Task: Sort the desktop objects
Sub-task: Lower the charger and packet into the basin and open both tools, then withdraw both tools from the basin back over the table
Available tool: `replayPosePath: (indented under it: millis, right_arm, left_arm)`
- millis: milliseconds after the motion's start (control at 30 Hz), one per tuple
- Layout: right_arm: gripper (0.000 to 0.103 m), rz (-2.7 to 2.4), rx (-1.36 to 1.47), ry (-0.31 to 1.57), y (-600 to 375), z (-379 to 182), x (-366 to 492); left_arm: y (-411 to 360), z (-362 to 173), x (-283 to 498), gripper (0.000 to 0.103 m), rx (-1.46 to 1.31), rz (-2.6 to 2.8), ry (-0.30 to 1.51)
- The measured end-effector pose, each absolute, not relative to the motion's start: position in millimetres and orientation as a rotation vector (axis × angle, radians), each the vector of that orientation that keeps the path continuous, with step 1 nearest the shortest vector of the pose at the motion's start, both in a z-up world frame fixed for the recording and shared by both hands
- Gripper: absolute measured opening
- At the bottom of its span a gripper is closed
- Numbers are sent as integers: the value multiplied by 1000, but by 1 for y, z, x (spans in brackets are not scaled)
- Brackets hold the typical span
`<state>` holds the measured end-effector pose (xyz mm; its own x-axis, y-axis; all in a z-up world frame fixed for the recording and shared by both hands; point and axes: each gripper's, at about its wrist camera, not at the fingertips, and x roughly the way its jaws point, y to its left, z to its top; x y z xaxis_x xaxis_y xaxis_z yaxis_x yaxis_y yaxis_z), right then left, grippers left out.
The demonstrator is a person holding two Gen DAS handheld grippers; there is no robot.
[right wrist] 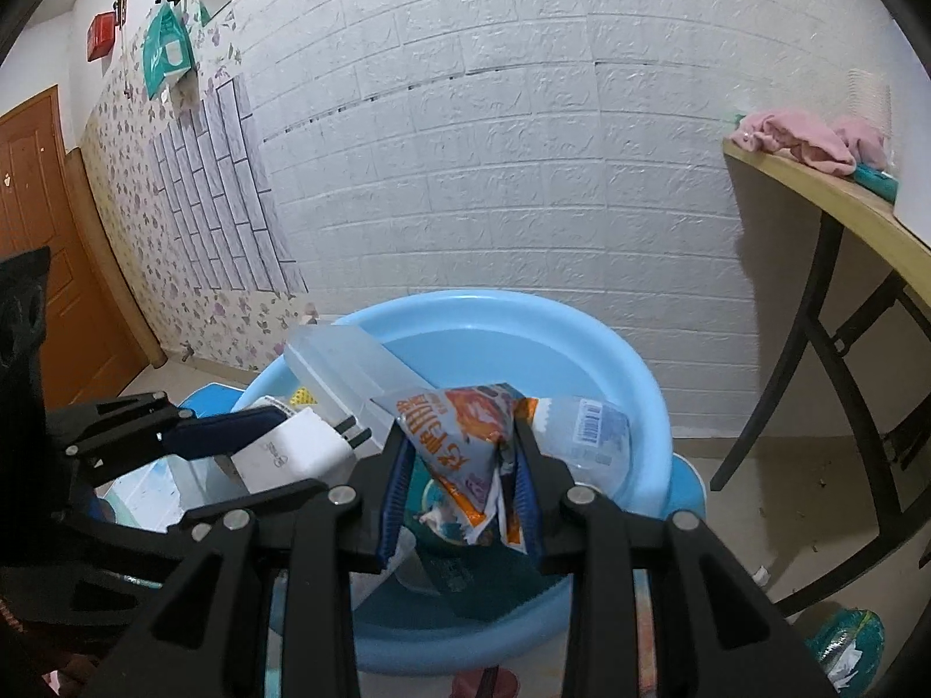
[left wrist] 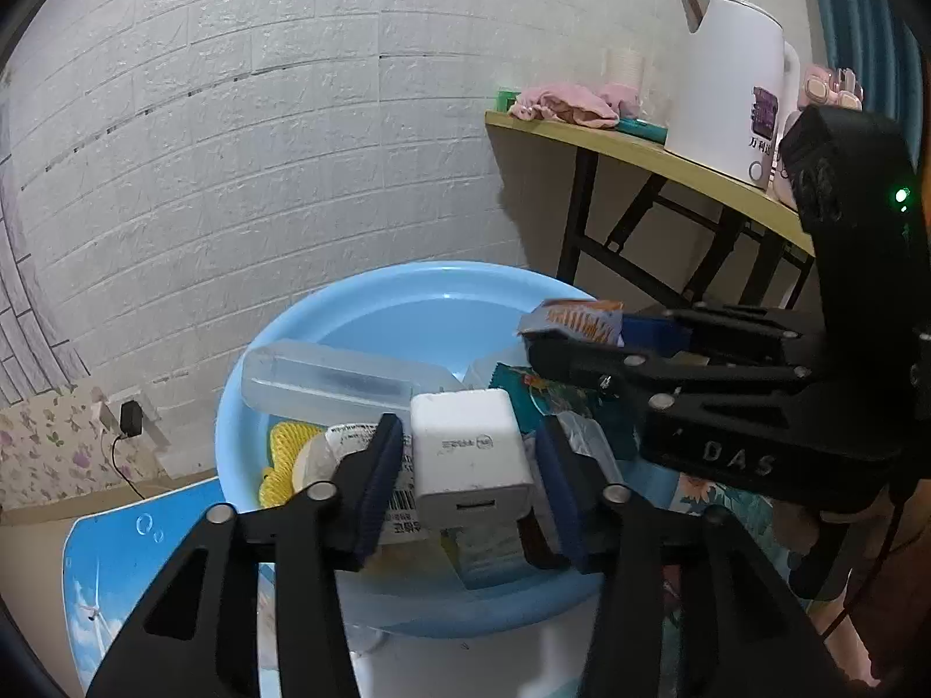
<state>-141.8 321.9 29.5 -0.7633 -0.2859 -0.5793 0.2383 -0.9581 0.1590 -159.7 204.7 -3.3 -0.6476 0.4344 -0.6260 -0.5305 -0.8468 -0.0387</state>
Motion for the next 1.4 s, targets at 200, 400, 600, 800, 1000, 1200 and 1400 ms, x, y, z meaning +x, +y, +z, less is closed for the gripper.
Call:
replayPosePath:
  millis: [200,400,600,800,1000,1200,1400]
  right_arm:
    - [36,-2709,962,-110,318,25,-144]
    - [51,-2744,922,-110,321,35,-131]
    - [51,-2763,919,-109,322,41,-116]
    - [51,-2785,917,-168,320,41,-92]
    - [51,-2787,966,-189,308,33,-73]
    - [51,-2759,1003,-205,294,26,-54]
    - [51,-2727,1037,-214,278,13,-36]
  left_arm:
    - [200,2,-155,65,-859,2451,186]
    - [188,8,-149,70,-851,2478,161]
    - [161,10,-140,71,-865,2534,126]
    - [128,5,-127,84,-915,2576,63]
    - [97,-2,-106,93,-954,2619,30]
    - [75,-14,-89,95,-1001,2641,32]
    - [63,-31,-76,95,-1057,2635,24]
